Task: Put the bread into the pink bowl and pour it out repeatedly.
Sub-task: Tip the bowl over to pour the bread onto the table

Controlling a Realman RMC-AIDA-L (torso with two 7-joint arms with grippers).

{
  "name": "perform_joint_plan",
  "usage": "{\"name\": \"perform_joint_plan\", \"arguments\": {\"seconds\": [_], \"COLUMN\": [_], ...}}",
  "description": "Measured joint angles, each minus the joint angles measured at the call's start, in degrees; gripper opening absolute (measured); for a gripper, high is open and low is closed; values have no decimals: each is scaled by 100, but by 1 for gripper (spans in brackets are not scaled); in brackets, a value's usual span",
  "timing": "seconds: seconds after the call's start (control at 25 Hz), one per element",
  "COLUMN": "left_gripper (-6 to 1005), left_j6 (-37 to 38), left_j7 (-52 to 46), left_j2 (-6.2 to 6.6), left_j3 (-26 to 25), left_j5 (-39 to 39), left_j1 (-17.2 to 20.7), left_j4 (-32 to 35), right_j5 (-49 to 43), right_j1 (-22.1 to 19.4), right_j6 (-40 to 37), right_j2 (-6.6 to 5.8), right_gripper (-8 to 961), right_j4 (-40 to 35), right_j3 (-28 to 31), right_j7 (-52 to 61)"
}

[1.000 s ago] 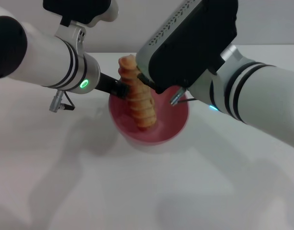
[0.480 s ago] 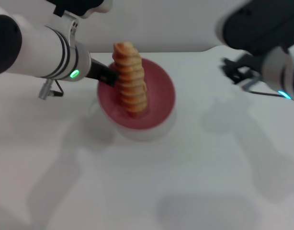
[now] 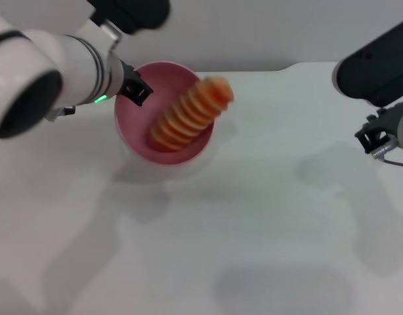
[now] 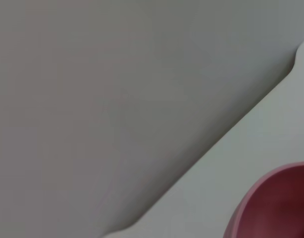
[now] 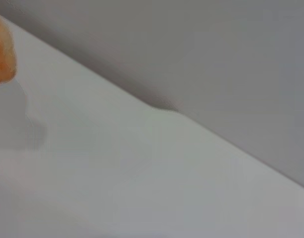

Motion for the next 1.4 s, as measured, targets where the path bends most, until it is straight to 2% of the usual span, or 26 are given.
{"name": "perform_joint_plan", "arguments": {"seconds": [0.2, 0.44, 0.64, 0.8, 0.96, 1.24, 1.4], "left_gripper": [44, 44, 44, 44, 45, 45, 45], "left_j6": [8, -54, -90, -122, -188, -829, -819], "left_j7": [-309, -833, -1118, -1187, -1277, -737, -341], "left_j2": [-22, -34, -37, -43, -39, 16, 16], "left_j3": [810, 1446, 1865, 1892, 1561, -699, -1332], "left_j5": [1257, 2744, 3539, 3609, 3109, -130, -1107], "left_j1": [165, 390, 496, 511, 473, 194, 309], "left_j4": [201, 454, 488, 520, 694, 825, 810], "right_j5": [3, 3, 3, 3, 120, 1198, 1766], "right_j1": [-79, -100, -104, -113, -114, -116, -14], "right_j6": [-18, -9, 9, 26, 28, -176, -281], "right_j2": [0, -3, -3, -3, -6, -31, -44], "right_gripper": [101, -1, -2, -1, -1, -2, -2], "right_j4": [86, 161, 185, 186, 158, -400, -546], "right_j3": [17, 21, 0, -22, -16, 157, 238], "right_j7": [52, 110, 139, 192, 191, -390, -658]}}
